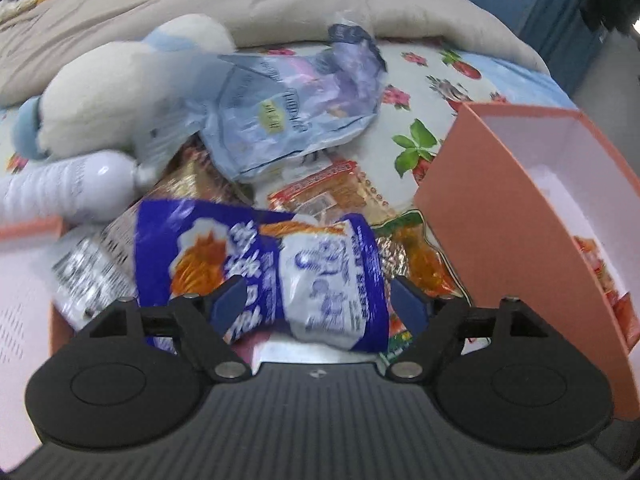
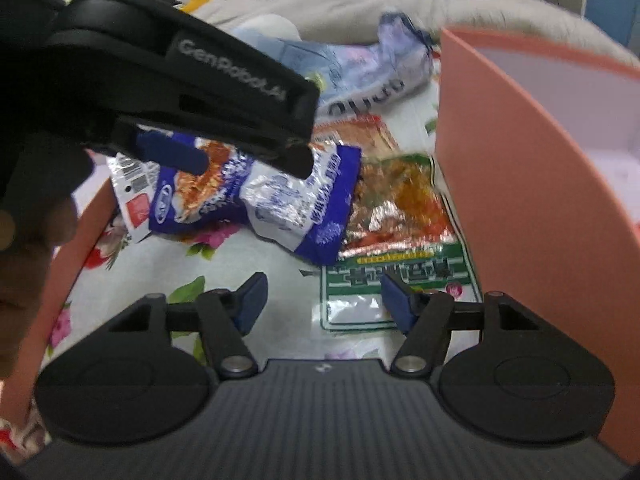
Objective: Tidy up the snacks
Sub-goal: 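Grasp the blue noodle bag with the left tool while the right tool grasps the green-labelled clear packet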
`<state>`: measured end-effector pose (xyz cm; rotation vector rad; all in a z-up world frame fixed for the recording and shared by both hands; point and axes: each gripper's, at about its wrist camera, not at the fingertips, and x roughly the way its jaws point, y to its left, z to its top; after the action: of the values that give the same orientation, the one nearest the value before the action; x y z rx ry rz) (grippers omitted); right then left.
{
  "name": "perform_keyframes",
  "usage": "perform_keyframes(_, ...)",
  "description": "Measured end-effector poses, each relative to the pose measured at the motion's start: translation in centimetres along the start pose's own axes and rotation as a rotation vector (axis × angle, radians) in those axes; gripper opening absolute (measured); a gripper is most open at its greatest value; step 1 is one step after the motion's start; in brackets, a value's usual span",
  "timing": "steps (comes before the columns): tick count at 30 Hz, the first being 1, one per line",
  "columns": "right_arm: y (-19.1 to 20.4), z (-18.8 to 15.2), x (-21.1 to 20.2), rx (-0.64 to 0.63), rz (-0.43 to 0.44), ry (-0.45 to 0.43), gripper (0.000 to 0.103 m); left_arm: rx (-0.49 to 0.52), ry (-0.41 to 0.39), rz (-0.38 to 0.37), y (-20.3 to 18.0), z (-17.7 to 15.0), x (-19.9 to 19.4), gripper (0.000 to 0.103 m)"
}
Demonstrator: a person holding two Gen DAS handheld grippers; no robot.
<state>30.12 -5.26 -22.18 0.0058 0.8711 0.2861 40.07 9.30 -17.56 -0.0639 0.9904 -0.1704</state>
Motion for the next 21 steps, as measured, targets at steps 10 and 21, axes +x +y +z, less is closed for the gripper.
perform_keyframes(10,-0.1,-0.2,0.3,-0.002,0.088,0.052,0.063,0.12,0.031,0.107,-1.4,-0.7,3.8,0.082)
perform_keyframes(21,0.5,-0.9,0.0,-0.067,0.151,0.112,0.063,0.09,0.023,0.104,-0.9,-1.8,3.3,0.059)
